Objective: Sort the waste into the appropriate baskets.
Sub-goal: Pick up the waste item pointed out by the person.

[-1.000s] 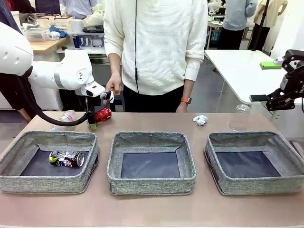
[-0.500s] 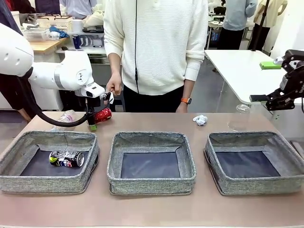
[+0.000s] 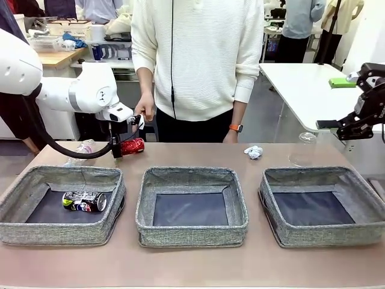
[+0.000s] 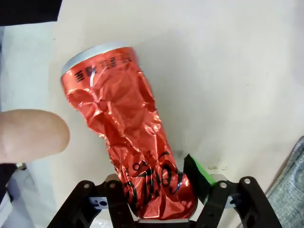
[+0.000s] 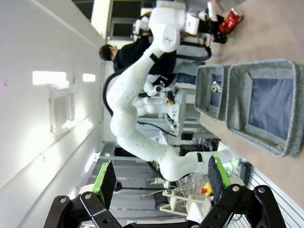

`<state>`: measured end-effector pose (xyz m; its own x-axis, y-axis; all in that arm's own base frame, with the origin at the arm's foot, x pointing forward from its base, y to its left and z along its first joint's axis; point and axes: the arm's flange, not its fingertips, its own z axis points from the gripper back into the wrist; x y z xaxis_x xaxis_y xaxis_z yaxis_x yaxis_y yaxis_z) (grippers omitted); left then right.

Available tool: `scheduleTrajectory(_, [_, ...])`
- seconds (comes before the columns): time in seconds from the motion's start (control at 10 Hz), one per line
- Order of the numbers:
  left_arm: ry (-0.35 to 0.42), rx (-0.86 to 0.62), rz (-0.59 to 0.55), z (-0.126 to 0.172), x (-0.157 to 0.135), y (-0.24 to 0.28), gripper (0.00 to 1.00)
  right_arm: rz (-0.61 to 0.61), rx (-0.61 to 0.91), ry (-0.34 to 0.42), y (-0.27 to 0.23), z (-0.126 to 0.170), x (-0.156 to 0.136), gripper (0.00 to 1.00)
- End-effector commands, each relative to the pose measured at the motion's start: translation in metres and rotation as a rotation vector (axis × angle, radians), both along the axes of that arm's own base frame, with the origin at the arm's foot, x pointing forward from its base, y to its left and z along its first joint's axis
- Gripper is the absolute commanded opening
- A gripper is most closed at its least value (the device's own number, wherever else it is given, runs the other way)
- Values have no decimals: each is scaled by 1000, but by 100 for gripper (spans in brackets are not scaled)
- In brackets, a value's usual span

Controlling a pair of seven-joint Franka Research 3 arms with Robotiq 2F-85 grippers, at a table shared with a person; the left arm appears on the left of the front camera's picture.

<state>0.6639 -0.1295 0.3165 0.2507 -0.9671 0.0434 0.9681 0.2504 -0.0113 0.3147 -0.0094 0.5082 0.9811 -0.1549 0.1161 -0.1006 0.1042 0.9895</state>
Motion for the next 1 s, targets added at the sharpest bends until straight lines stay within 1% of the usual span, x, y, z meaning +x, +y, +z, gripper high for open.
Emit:
scheduleTrajectory(0.0, [3,-27,45,4,2,0,6,-5,27,-5,2,4,1,100])
scheduleTrajectory(0.1, [4,-29,41,4,2,0,0,-5,27,-5,2,4,1,100])
scheduleTrajectory(0.7, [8,-33,54,11,-2,7,0,-5,27,-5,2,4,1,100])
scheduleTrajectory(0.8, [56,-71,65,19,-5,11,0,-5,27,-5,2,4,1,100])
scheduleTrajectory(0.9, [76,-52,106,41,-15,18,0,-5,27,-5,2,4,1,100])
